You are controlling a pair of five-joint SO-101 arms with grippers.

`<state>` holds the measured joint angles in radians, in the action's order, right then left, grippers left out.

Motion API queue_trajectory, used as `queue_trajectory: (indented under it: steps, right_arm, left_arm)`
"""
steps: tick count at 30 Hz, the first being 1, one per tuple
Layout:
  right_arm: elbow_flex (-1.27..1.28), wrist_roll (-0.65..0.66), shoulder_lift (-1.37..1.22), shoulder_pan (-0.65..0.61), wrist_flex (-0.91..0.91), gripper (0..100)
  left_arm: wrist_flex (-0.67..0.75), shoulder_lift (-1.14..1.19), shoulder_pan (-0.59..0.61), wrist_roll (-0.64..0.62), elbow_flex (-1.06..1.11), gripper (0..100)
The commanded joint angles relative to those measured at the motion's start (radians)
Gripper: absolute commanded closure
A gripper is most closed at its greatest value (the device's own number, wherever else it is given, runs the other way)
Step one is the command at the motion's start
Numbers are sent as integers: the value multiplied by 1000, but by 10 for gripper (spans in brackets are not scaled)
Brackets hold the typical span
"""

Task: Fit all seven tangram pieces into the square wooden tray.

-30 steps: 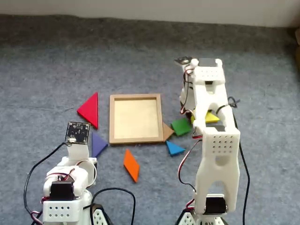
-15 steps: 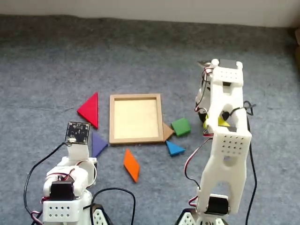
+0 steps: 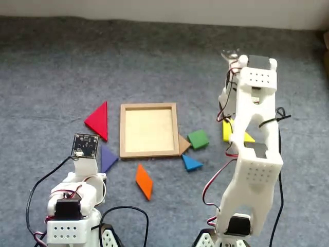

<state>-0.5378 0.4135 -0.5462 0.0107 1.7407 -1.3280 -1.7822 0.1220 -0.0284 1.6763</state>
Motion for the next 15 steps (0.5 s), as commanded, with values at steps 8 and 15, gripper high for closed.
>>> queue_trajectory:
  steps: [8, 15]
  right_arm:
    - [624, 25, 424, -62, -378, 635]
    - [731, 97, 355, -58, -506, 586]
  left_arm:
    - [-5, -36, 5, 6, 19, 945]
    - [-5, -36, 5, 6, 19, 945]
